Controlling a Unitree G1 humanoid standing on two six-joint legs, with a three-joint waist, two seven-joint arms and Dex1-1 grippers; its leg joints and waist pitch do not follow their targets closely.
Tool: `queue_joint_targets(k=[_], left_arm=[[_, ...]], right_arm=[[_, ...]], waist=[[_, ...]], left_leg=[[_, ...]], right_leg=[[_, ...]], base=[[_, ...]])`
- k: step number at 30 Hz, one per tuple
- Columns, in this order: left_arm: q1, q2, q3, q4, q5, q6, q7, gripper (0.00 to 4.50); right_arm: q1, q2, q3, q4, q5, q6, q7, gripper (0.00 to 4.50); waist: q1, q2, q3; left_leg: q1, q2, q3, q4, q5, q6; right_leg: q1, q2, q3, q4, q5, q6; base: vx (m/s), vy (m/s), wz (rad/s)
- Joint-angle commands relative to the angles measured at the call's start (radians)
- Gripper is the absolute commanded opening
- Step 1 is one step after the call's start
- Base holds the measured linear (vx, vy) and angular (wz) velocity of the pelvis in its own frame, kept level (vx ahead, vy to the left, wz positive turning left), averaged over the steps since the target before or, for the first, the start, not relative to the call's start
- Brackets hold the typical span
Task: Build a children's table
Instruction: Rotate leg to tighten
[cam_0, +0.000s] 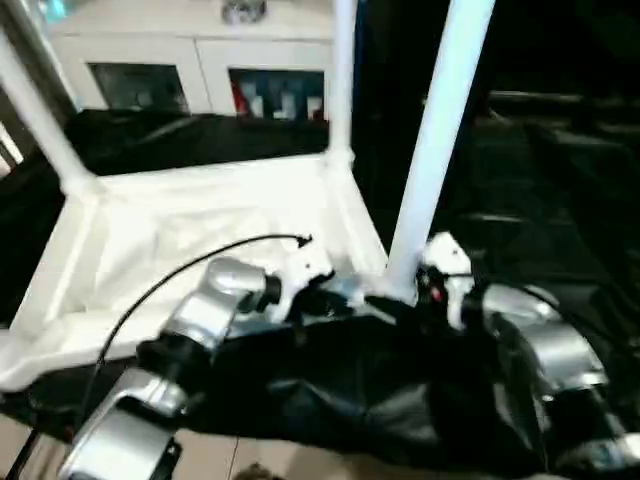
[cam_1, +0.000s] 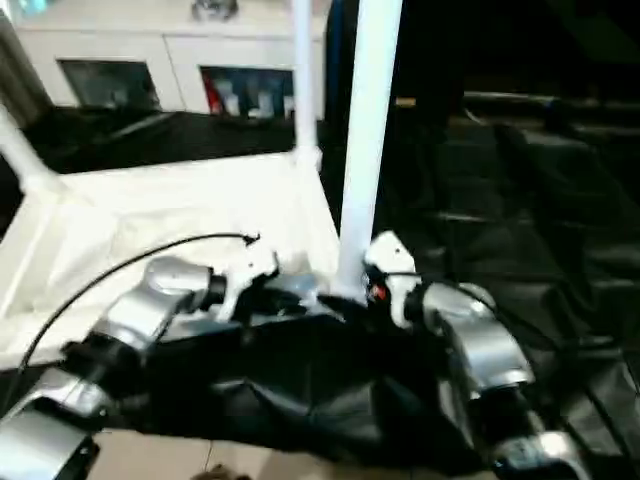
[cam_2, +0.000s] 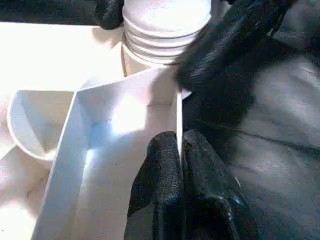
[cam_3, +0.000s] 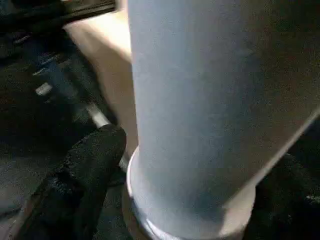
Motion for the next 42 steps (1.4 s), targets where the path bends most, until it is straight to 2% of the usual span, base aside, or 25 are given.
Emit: queue_joint_targets(k=[1, 3, 9, 15, 18, 19, 23, 24, 25, 26, 27, 28, 29, 30, 31, 33, 34, 35, 39, 41, 42], left_arm=[[-0.013, -0.023, -0.002, -0.066, -0.064, -0.038, -0.054, 0.00], [-0.008, -0.015, 0.002, -0.080, -0.069, -0.028, -0.072, 0.00], [0.009, 0.003, 0.003, -0.122, -0.078, -0.004, -0.100, 0.00], [0.024, 0.011, -0.001, -0.144, -0.081, 0.010, -0.110, 0.00], [0.025, 0.011, 0.000, -0.146, -0.078, 0.012, -0.105, 0.00], [0.025, 0.010, 0.001, -0.145, -0.076, 0.013, -0.101, 0.00], [-0.009, -0.041, 0.033, -0.070, -0.031, -0.009, 0.059, 0.00], [-0.033, -0.073, 0.059, -0.026, -0.019, -0.017, 0.149, 0.00], [-0.033, -0.073, 0.059, -0.026, -0.019, -0.017, 0.149, 0.00], [-0.043, -0.087, 0.071, -0.008, -0.016, -0.016, 0.187, 0.00], [-0.047, -0.094, 0.078, -0.001, -0.014, -0.013, 0.206, 0.00], [-0.071, -0.118, 0.089, 0.034, -0.006, 0.000, 0.267, 0.00], [-0.094, -0.143, 0.096, 0.069, 0.002, 0.013, 0.321, 0.00], [-0.111, -0.161, 0.101, 0.093, 0.007, 0.022, 0.357, 0.00], [-0.129, -0.182, 0.100, 0.117, 0.012, 0.030, 0.388, 0.00], [-0.148, -0.207, 0.091, 0.141, 0.017, 0.029, 0.404, 0.00], [-0.158, -0.219, 0.084, 0.156, 0.024, 0.020, 0.403, 0.00], [-0.163, -0.224, 0.075, 0.164, 0.031, 0.012, 0.393, 0.00], [-0.172, -0.229, 0.060, 0.183, 0.042, -0.006, 0.378, 0.00], [-0.171, -0.221, 0.056, 0.187, 0.042, -0.020, 0.352, 0.00], [-0.170, -0.217, 0.055, 0.187, 0.040, -0.023, 0.344, 0.00]], right_arm=[[0.001, 0.006, 0.036, -0.039, 0.024, 0.009, 0.059, 3.79], [0.001, -0.004, 0.036, -0.041, 0.025, 0.005, 0.074, 3.79], [-0.006, 0.003, 0.011, -0.036, 0.047, 0.013, 0.090, 3.22], [0.009, -0.007, 0.022, -0.053, 0.061, 0.034, 0.121, 2.75], [0.013, -0.007, 0.026, -0.057, 0.062, 0.037, 0.120, 2.74], [0.014, -0.006, 0.027, -0.056, 0.061, 0.036, 0.118, 2.73], [0.013, 0.052, -0.005, -0.034, 0.065, 0.071, 0.016, 2.71], [0.001, 0.089, -0.023, -0.005, 0.054, 0.099, -0.063, 2.71], [0.001, 0.089, -0.023, -0.005, 0.054, 0.099, -0.063, 2.71], [-0.004, 0.104, -0.028, 0.009, 0.043, 0.105, -0.099, 2.71], [-0.007, 0.112, -0.031, 0.016, 0.036, 0.105, -0.116, 2.71], [-0.024, 0.152, -0.051, 0.061, 0.021, 0.102, -0.200, 2.71], [-0.041, 0.195, -0.074, 0.103, 0.017, 0.104, -0.279, 2.71], [-0.054, 0.225, -0.090, 0.132, 0.016, 0.106, -0.334, 2.71], [-0.070, 0.258, -0.104, 0.159, 0.010, 0.106, -0.394, 2.71], [-0.087, 0.296, -0.115, 0.180, 0.002, 0.107, -0.456, 2.71], [-0.097, 0.313, -0.110, 0.190, -0.014, 0.097, -0.485, 2.71], [-0.103, 0.323, -0.100, 0.195, -0.030, 0.088, -0.500, 2.71], [-0.114, 0.332, -0.067, 0.210, -0.077, 0.048, -0.506, 2.71], [-0.114, 0.337, -0.078, 0.207, -0.056, 0.040, -0.464, 3.40], [-0.114, 0.339, -0.087, 0.204, -0.042, 0.045, -0.457, 3.40]], waist=[[-0.001, -0.019, -0.058], [0.003, -0.020, -0.059], [0.005, -0.022, -0.060], [0.008, -0.021, -0.060], [0.008, -0.021, -0.060], [0.008, -0.018, -0.060], [0.005, -0.021, -0.060], [0.003, -0.022, -0.060], [0.003, -0.022, -0.061], [0.002, -0.024, -0.062], [-0.001, -0.023, -0.061], [-0.003, -0.025, -0.063], [-0.010, -0.024, -0.061], [-0.015, -0.027, -0.064], [-0.017, -0.024, -0.065], [-0.024, -0.024, -0.068], [-0.026, -0.020, -0.068], [-0.027, -0.022, -0.068], [-0.027, -0.019, -0.066], [-0.029, -0.019, -0.064], [-0.029, -0.020, -0.063]], left_leg=[[0.007, 0.057, -0.016, -0.075, -0.252, 0.061], [0.007, 0.057, -0.016, -0.074, -0.246, 0.054], [0.007, 0.056, -0.015, -0.073, -0.233, 0.053], [0.007, 0.057, -0.016, -0.074, -0.231, 0.052], [0.007, 0.056, -0.016, -0.074, -0.235, 0.048], [0.007, 0.056, -0.017, -0.074, -0.236, 0.047], [0.007, 0.054, -0.017, -0.075, -0.238, 0.040], [0.006, 0.051, -0.016, -0.074, -0.230, 0.037], [0.007, 0.050, -0.017, -0.073, -0.227, 0.033], [0.005, 0.049, -0.019, -0.073, -0.226, 0.030], [0.004, 0.047, -0.017, -0.072, -0.223, 0.032], [0.002, 0.047, -0.018, -0.072, -0.220, 0.032], [0.002, 0.043, -0.015, -0.071, -0.220, 0.027], [0.002, 0.040, -0.018, -0.071, -0.214, 0.019], [0.003, 0.042, -0.019, -0.071, -0.207, 0.018], [0.001, 0.044, -0.017, -0.068, -0.172, 0.034], [0.000, 0.042, -0.015, -0.067, -0.160, 0.040], [0.000, 0.040, -0.015, -0.066, -0.158, 0.043], [0.000, 0.041, -0.014, -0.067, -0.167, 0.058], [0.002, 0.043, -0.015, -0.069, -0.194, 0.054], [0.002, 0.044, -0.016, -0.070, -0.199, 0.054]], right_leg=[[0.051, -0.072, 0.055, -0.080, -0.355, -0.177], [0.050, -0.073, 0.055, -0.079, -0.354, -0.179], [0.049, -0.072, 0.055, -0.077, -0.332, -0.187], [0.050, -0.073, 0.055, -0.077, -0.340, -0.181], [0.049, -0.073, 0.055, -0.079, -0.352, -0.176], [0.049, -0.072, 0.055, -0.078, -0.352, -0.176], [0.049, -0.071, 0.054, -0.079, -0.346, -0.176], [0.049, -0.069, 0.054, -0.081, -0.346, -0.171], [0.048, -0.070, 0.053, -0.081, -0.348, -0.171], [0.053, -0.072, 0.052, -0.080, -0.357, -0.163], [0.051, -0.072, 0.052, -0.082, -0.361, -0.160], [0.053, -0.072, 0.051, -0.081, -0.359, -0.159], [0.047, -0.070, 0.051, -0.084, -0.370, -0.157], [0.053, -0.072, 0.048, -0.085, -0.380, -0.151], [0.053, -0.073, 0.049, -0.082, -0.370, -0.155], [0.055, -0.070, 0.051, -0.074, -0.281, -0.176], [0.052, -0.067, 0.050, -0.074, -0.252, -0.185], [0.054, -0.067, 0.049, -0.074, -0.244, -0.189], [0.058, -0.069, 0.049, -0.075, -0.253, -0.191], [0.057, -0.069, 0.049, -0.080, -0.288, -0.185], [0.057, -0.070, 0.049, -0.079, -0.293, -0.185]], base=[[0.000, 0.000, 0.00], [0.000, 0.000, 0.00], [0.000, 0.000, 0.00], [0.000, 0.000, 0.00], [0.000, 0.000, 0.00], [0.000, 0.000, 0.00], [0.000, 0.000, 0.00], [0.000, 0.000, 0.00], [0.000, 0.000, 0.00], [0.000, 0.000, 0.00], [0.000, 0.000, 0.00], [0.000, 0.000, 0.00], [0.000, 0.000, 0.00], [0.000, 0.000, 0.00], [0.000, 0.000, 0.00], [0.000, 0.000, 0.00], [0.000, 0.000, 0.00], [0.000, 0.000, 0.00], [0.000, 0.000, 0.00], [0.000, 0.000, 0.00], [0.000, 0.000, 0.00]])
